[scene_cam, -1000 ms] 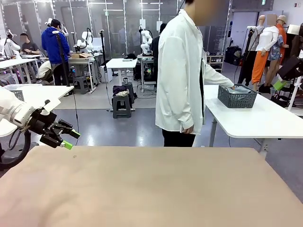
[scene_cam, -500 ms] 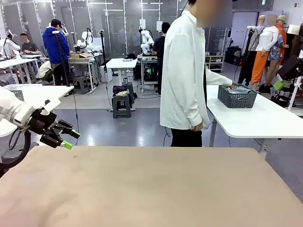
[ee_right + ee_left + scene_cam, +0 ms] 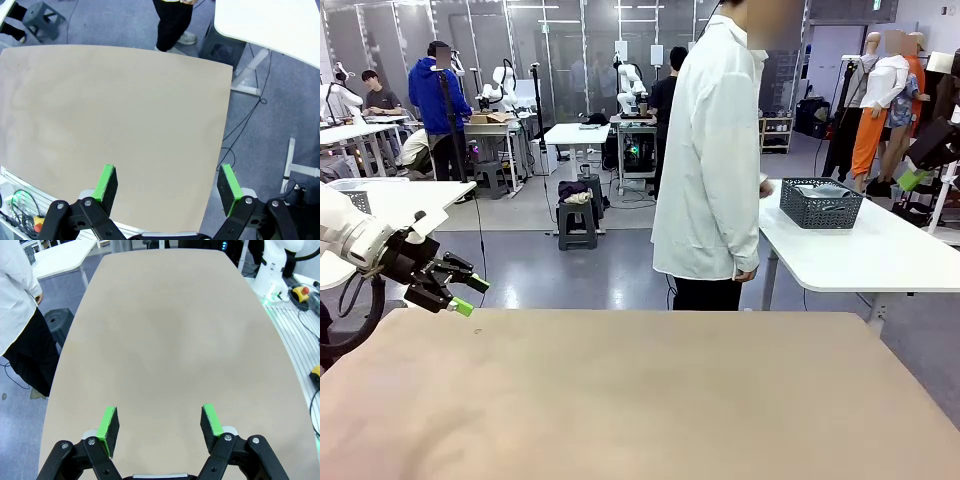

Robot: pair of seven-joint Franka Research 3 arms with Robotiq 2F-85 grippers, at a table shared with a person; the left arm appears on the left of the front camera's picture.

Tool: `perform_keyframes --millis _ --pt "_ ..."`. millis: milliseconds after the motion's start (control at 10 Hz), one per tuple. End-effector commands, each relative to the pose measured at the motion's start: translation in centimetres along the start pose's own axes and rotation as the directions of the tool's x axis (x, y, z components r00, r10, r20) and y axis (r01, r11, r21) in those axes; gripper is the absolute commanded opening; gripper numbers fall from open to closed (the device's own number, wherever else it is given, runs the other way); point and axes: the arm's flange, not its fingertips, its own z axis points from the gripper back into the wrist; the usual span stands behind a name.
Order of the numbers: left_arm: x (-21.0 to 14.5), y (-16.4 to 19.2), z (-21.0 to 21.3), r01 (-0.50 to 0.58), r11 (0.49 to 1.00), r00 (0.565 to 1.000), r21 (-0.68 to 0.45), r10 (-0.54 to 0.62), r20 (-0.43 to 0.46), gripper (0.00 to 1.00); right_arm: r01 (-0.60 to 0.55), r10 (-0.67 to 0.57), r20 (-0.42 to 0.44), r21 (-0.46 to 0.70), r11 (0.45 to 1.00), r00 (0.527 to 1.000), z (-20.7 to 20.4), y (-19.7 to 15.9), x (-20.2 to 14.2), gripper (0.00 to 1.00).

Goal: Fold the towels and place them in the basket.
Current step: Stack the folded Towel with hook on the right side of the table.

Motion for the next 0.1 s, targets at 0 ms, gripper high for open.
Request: perform_keyframes --millis 0 --pt "0.07 -0.03 0.12 0.011 1.000 1.000 0.002 -0.011 0.000 0.83 0.009 -0.009 -0.010 -0.001 1.000 1.000 0.08 0.04 0.28 1.00"
